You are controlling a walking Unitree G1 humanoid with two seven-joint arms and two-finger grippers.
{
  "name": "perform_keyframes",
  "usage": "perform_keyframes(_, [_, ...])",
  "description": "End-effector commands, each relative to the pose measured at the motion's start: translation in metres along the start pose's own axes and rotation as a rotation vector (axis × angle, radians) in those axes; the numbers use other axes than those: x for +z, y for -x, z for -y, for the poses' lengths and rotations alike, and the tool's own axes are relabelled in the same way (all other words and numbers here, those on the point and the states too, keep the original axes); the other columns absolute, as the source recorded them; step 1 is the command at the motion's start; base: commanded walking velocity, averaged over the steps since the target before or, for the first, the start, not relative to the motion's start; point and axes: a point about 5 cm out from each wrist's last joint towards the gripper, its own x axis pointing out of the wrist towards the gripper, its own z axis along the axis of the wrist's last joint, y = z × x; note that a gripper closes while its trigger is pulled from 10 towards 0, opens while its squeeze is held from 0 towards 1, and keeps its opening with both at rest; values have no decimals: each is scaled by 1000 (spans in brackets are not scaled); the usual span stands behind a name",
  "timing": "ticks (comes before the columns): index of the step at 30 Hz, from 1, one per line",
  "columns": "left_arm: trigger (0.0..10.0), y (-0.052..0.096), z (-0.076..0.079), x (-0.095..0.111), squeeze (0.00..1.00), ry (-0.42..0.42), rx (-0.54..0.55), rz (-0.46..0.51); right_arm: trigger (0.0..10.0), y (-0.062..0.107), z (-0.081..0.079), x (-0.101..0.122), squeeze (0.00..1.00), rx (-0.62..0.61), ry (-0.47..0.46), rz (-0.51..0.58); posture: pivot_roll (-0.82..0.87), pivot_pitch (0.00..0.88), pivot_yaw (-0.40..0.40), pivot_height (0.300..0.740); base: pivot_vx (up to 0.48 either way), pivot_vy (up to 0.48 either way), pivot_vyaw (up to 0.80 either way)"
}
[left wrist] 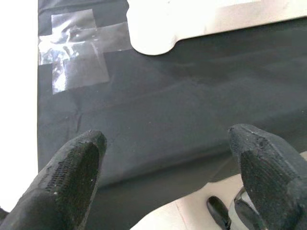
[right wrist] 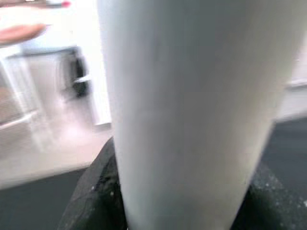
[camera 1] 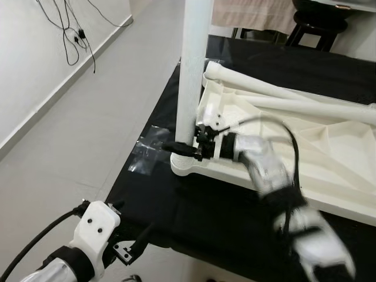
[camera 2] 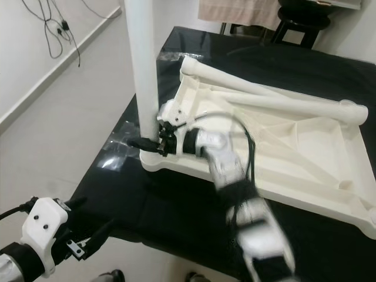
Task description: Building children table
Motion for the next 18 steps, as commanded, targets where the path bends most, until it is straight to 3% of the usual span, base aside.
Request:
perform_keyframes(1, [10000,1,3,0,0,9,-6,0,10000,26,-22,-48,0,-237,-30,-255,92,277,-85,740,0,0,0])
perform_keyframes(2, [10000,1,3,0,0,9,-6,0,10000,26,-22,-48,0,-237,-30,-255,92,277,-85,740,0,0,0])
perform_keyframes(3, [10000,0,2,-1,0,10,-4,0,10000,35,-42,-55,0,-362,-55,-288,87,279,-74,740,0,0,0])
perform_keyframes(4, [10000,0,2,-1,0,10,-4,0,10000,35,-42,-55,0,-362,-55,-288,87,279,-74,740,0,0,0])
perform_keyframes(5, [10000,0,2,-1,0,8,-7,0,10000,34,-51,-55,0,-437,-43,-295,93,262,-66,740,0,0,0])
perform_keyframes(8, [10000,-1,1,-2,0,6,-11,-1,10000,29,-51,-53,0,-455,-31,-282,93,249,-65,740,0,0,0])
perform_keyframes(10, [10000,-4,0,-3,0,3,-11,2,10000,20,-43,-51,0,-477,-3,-266,94,226,-69,740,0,0,0])
perform_keyframes(14, [10000,-5,-1,-3,0,2,-7,6,10000,18,-41,-51,0,-470,6,-268,94,218,-71,740,0,0,0])
perform_keyframes(18, [10000,-9,-4,-6,0,-4,6,13,10000,16,-54,-47,0,-474,-46,-306,94,186,-71,740,0,0,0])
